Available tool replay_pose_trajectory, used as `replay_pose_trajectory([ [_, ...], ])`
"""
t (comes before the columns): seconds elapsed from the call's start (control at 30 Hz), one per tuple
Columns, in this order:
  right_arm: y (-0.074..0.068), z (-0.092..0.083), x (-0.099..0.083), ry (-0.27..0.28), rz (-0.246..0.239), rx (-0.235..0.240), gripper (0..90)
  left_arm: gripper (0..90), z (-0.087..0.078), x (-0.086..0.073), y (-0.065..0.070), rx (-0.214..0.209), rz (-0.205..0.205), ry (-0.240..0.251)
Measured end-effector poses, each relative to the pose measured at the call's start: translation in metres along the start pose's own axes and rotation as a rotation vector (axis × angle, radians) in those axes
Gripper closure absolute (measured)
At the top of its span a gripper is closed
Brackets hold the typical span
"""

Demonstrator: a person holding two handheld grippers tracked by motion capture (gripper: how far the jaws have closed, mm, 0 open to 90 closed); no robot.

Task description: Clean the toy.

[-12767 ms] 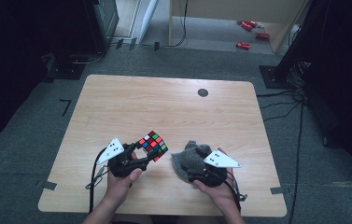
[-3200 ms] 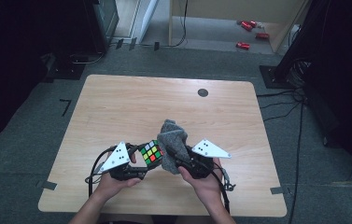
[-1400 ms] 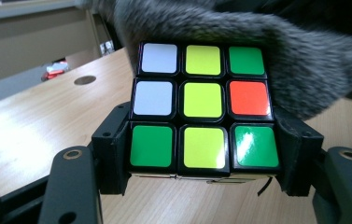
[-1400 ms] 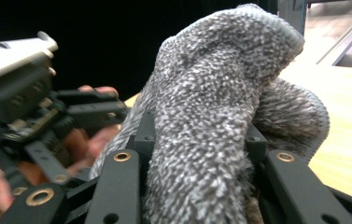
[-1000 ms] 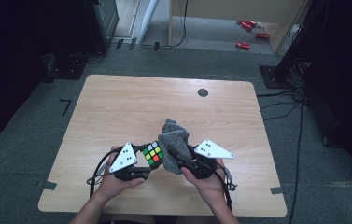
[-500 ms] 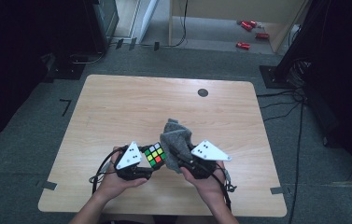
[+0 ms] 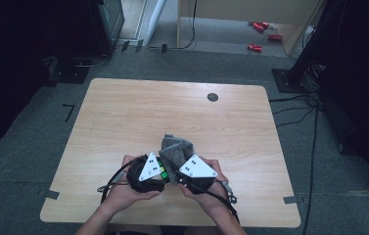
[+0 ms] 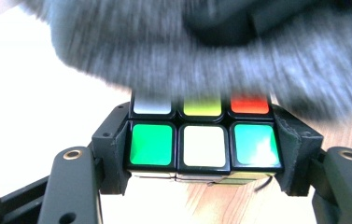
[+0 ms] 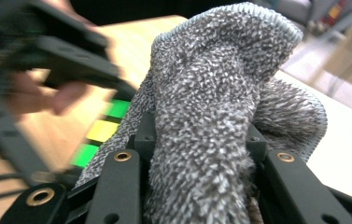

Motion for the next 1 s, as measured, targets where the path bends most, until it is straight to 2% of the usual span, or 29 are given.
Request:
replay_pose_trajectory([
  [0.07,0.013,-0.002,-0.004,-0.024,0.020,-0.042,63.0,34.7,0.000,-0.001,0.000,-0.001,-0.005,0.002],
  [0.13,0.017,-0.003,-0.005,-0.028,0.028,-0.056,63.0,34.7,0.001,0.000,-0.001,-0.003,-0.006,0.011],
  [0.17,0.016,-0.004,-0.004,-0.027,0.051,-0.050,63.0,34.7,0.001,0.000,-0.001,-0.001,-0.004,0.011],
  [0.2,0.008,-0.007,0.002,0.011,0.056,-0.001,62.9,34.6,0.001,0.000,-0.001,0.002,-0.002,0.010],
  [0.23,0.000,-0.007,0.006,0.028,0.037,0.027,62.8,34.6,0.001,0.000,-0.001,-0.001,0.002,0.011],
  [0.27,0.000,-0.007,0.006,0.028,0.037,0.027,62.8,34.7,0.001,0.000,-0.001,-0.001,0.002,0.011],
  [0.37,-0.023,-0.004,0.008,0.023,-0.015,0.101,62.5,34.7,-0.002,0.004,0.002,-0.017,0.012,0.048],
  [0.4,-0.025,-0.002,0.006,0.016,-0.030,0.098,62.1,34.7,-0.003,0.006,0.002,-0.017,0.010,0.059],
  [0.43,-0.023,-0.001,0.005,0.020,-0.024,0.093,61.8,34.7,-0.004,0.006,0.001,-0.009,0.013,0.060],
  [0.47,-0.013,-0.002,0.005,0.033,0.020,0.087,61.9,34.7,-0.005,0.004,-0.002,-0.007,0.001,0.065],
  [0.5,-0.013,-0.002,0.005,0.033,0.020,0.087,61.9,34.7,-0.005,0.004,-0.002,-0.007,0.001,0.065],
  [0.57,0.003,-0.004,0.004,0.032,0.061,0.041,62.1,34.7,-0.005,0.002,-0.006,-0.012,-0.018,0.076],
  [0.6,0.021,-0.007,0.001,0.019,0.101,-0.015,62.3,34.7,-0.007,0.004,-0.008,-0.025,-0.035,0.115],
  [0.67,0.031,-0.010,0.001,0.032,0.139,-0.026,62.1,34.6,-0.011,0.009,-0.009,-0.038,-0.039,0.166],
  [0.7,0.031,-0.010,0.001,0.032,0.139,-0.026,62.1,34.6,-0.011,0.009,-0.009,-0.038,-0.039,0.166],
  [0.77,0.035,-0.014,0.007,0.086,0.207,0.010,61.8,34.6,-0.014,0.013,-0.008,-0.053,-0.036,0.222],
  [0.8,0.031,-0.017,0.014,0.134,0.248,0.056,61.8,34.6,-0.015,0.014,-0.007,-0.057,-0.036,0.241],
  [0.9,0.024,-0.016,0.014,0.136,0.240,0.079,61.7,34.6,-0.024,0.020,-0.008,-0.061,-0.041,0.326],
  [0.93,0.022,-0.013,0.013,0.139,0.239,0.078,61.8,34.6,-0.026,0.021,-0.010,-0.056,-0.043,0.339],
  [0.97,0.025,-0.010,0.008,0.133,0.256,0.070,62.1,34.6,-0.030,0.022,-0.011,-0.053,-0.047,0.364],
  [1.0,0.027,-0.008,0.004,0.116,0.259,0.059,62.2,34.6,-0.037,0.025,-0.015,-0.060,-0.072,0.410],
])
Point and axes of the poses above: each handheld gripper's, and its own axes: z roughly forward along the jaws, x roughly out of its top, y roughly to its right, the point moved 10 cm from there along z, roughly forward along the jaws, and after that the axes turned 1 degree about z, right-handed, at the moved point
